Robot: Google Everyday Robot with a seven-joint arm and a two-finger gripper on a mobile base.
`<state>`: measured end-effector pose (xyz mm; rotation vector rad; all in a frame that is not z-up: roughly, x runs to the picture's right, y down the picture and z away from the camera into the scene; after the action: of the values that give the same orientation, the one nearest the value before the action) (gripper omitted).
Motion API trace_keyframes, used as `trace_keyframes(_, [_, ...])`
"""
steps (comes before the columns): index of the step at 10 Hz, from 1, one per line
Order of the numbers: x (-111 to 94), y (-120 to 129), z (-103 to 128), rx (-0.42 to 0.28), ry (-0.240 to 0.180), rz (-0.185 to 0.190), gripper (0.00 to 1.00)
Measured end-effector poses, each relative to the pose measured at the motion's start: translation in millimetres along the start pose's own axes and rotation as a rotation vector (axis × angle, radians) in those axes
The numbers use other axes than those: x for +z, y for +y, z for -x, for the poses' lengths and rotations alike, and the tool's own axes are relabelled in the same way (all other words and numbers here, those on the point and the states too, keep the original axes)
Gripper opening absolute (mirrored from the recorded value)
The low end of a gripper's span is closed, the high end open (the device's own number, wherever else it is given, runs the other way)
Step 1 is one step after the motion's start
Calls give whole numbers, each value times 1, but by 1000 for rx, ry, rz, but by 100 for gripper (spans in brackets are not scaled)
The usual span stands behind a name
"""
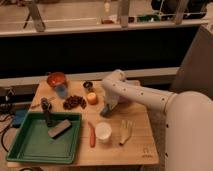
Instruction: Place sponge in table surface
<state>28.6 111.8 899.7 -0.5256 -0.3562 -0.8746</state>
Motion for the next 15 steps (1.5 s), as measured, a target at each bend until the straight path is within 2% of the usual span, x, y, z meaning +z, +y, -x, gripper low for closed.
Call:
trace_keyframes(2, [1,-1,0,7,2,9,31])
trace_keyframes(6, [1,-1,-1,34,5,20,72])
trace_keyframes(7, [1,-1,-2,38,5,22,78])
trace_keyframes(15, [1,-1,-1,42,-3,31,80])
